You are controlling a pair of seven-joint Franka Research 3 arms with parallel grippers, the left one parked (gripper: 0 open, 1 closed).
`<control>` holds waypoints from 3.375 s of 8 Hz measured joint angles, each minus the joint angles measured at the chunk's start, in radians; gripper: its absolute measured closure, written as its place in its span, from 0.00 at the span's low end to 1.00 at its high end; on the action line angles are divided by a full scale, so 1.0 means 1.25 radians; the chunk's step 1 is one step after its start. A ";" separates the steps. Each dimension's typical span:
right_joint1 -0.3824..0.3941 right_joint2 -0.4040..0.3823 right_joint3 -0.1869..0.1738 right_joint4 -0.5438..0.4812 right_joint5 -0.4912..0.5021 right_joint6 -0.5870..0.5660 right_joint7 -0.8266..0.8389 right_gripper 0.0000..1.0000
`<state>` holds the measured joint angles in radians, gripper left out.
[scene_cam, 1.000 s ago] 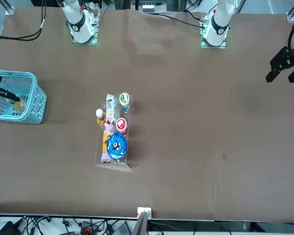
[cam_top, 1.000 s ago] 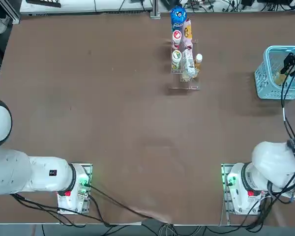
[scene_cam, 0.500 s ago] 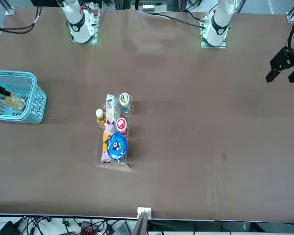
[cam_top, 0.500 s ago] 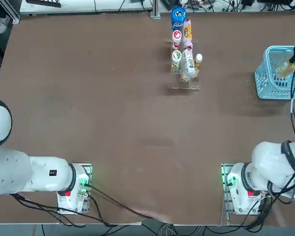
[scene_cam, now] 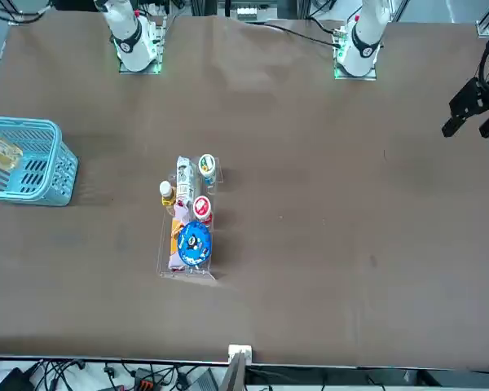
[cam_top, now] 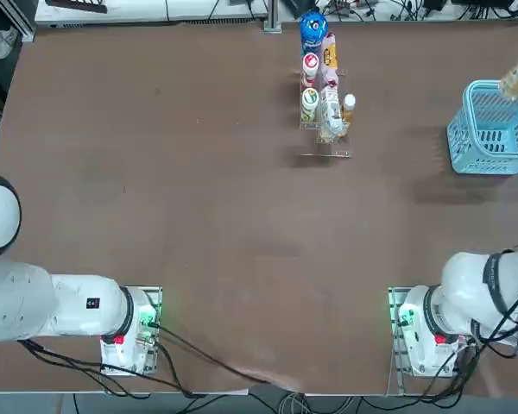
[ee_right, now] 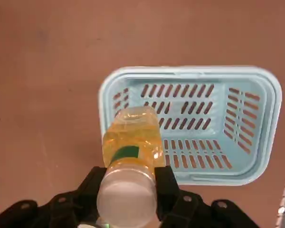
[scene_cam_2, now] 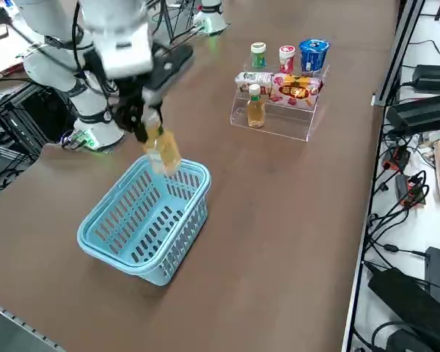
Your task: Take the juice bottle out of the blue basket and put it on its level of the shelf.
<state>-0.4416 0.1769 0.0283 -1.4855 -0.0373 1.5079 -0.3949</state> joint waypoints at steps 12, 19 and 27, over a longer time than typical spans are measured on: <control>0.493 0.162 0.016 0.077 -0.026 0.120 -0.215 0.46; 0.526 0.278 0.015 0.080 -0.026 0.303 -0.478 0.46; 0.580 0.344 0.015 0.081 -0.026 0.350 -0.472 0.46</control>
<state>0.2839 0.6067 0.0468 -1.3840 -0.0695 1.9450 -0.9843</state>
